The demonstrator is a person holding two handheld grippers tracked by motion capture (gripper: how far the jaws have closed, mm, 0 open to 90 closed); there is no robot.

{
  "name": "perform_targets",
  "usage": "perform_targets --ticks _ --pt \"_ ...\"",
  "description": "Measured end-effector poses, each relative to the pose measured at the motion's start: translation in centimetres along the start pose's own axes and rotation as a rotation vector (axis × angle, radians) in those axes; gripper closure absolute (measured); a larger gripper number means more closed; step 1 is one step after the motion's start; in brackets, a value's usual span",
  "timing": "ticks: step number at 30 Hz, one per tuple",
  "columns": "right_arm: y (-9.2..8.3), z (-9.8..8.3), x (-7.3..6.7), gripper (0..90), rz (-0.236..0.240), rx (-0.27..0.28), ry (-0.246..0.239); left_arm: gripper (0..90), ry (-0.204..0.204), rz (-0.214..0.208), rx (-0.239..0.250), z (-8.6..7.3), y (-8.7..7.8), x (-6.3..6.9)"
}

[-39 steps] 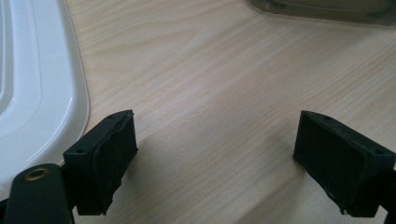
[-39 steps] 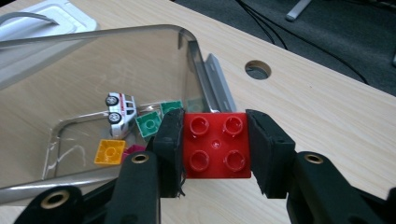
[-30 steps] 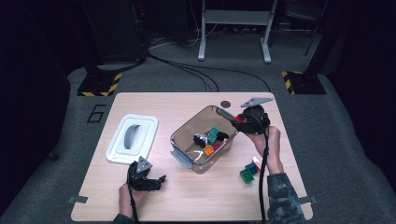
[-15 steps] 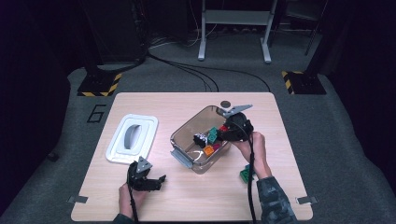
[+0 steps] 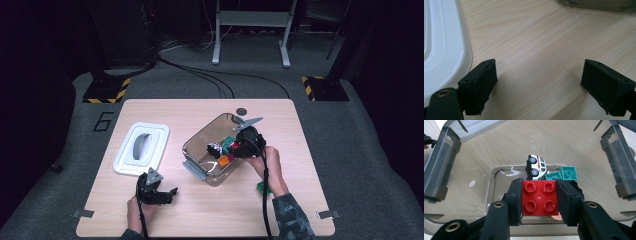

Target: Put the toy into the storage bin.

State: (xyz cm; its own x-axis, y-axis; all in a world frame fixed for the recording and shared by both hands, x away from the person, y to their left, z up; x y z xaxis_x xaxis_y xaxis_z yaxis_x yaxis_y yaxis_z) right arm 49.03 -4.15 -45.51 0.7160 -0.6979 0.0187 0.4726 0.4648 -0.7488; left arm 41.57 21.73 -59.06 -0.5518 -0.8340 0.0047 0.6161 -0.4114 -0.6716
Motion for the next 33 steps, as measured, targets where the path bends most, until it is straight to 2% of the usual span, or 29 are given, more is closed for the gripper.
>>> perform_targets --ticks 10,14,15,19,23,26,29,30,32,33 --pt "-0.2 -0.6 -0.2 57.5 0.011 -0.01 0.004 12.9 0.0 0.001 0.0 0.0 0.0 0.0" --pt "-0.5 -0.6 -0.2 49.2 0.007 -0.005 0.006 12.9 0.001 0.002 0.0 0.0 0.0 0.0" --pt "-0.7 -0.5 -0.2 44.2 0.003 -0.001 0.007 13.0 0.001 0.002 -0.001 0.0 0.0 0.0" --pt "-1.5 -0.3 -0.1 29.9 -0.014 0.033 0.02 13.0 0.002 0.001 -0.001 0.0 0.0 0.0" --pt "-2.7 -0.2 0.5 20.5 -0.03 0.067 0.047 13.0 0.001 0.002 -0.001 0.0 0.0 0.0" --pt "-3.6 -0.4 1.1 15.8 -0.045 0.092 0.053 13.0 0.002 0.001 0.0 0.0 0.0 0.0" --pt "-4.5 -0.9 1.6 14.7 -0.057 0.104 0.081 13.0 0.001 0.002 0.0 0.0 0.0 0.0" --pt "-4.8 -1.0 1.8 14.5 -0.065 0.113 0.075 13.0 0.002 0.002 0.0 0.0 0.0 0.0" --pt "-5.3 -1.7 2.1 13.9 -0.072 0.112 0.096 13.0 0.003 0.001 0.0 0.0 0.0 0.0" --pt "-5.5 -2.2 2.4 13.5 -0.077 0.111 0.092 13.0 0.001 0.002 0.0 0.0 0.0 0.0"
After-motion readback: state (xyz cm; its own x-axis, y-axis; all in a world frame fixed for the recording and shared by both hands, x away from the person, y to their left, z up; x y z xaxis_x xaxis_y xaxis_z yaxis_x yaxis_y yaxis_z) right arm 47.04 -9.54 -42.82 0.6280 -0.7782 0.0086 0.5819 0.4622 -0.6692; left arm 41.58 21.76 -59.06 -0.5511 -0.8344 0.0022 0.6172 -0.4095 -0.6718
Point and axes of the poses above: each handheld gripper's, and its own axes: y roughly forward along the jaws, z roughly out of its top, x roughly to its right, the point moved 9 cm from there along y, roughly forward along the jaws, and after that the axes turned 1 degree about -y, right-handed, at the moved point
